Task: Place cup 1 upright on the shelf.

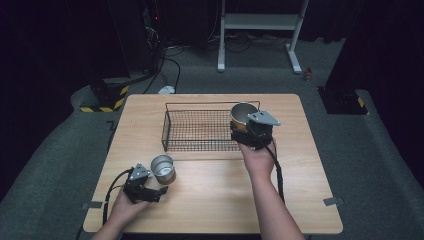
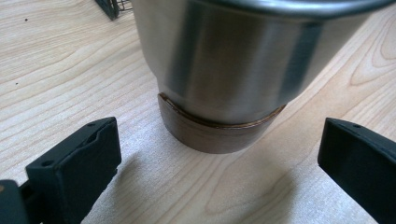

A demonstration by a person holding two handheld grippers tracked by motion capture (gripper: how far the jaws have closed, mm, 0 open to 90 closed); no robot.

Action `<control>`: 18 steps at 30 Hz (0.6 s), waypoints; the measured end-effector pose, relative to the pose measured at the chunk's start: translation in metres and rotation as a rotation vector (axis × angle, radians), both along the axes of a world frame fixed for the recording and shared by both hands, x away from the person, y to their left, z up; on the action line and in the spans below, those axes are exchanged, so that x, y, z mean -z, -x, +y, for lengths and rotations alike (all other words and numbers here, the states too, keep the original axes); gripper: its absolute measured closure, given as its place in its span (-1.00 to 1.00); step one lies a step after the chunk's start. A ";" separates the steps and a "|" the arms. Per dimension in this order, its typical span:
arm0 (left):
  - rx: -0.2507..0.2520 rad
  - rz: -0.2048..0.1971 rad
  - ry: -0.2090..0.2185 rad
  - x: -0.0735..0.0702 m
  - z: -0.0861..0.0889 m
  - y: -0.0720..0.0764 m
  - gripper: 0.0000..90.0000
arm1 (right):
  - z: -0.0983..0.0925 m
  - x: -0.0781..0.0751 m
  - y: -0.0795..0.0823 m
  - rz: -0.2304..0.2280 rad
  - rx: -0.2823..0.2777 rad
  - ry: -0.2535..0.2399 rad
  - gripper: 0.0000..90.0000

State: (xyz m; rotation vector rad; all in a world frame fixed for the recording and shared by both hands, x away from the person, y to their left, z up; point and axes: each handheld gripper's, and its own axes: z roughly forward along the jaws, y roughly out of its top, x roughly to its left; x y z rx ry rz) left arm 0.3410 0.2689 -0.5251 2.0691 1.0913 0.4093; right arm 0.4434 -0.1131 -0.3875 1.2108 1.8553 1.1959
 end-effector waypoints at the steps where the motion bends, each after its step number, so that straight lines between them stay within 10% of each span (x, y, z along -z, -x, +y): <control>1: 0.000 0.001 0.001 0.000 0.000 0.000 -1.00 | 0.000 0.001 -0.002 -0.001 -0.004 0.000 -0.64; 18: 0.022 0.002 0.006 0.001 -0.001 0.000 -1.00 | 0.005 0.010 -0.021 0.048 0.026 0.015 -0.64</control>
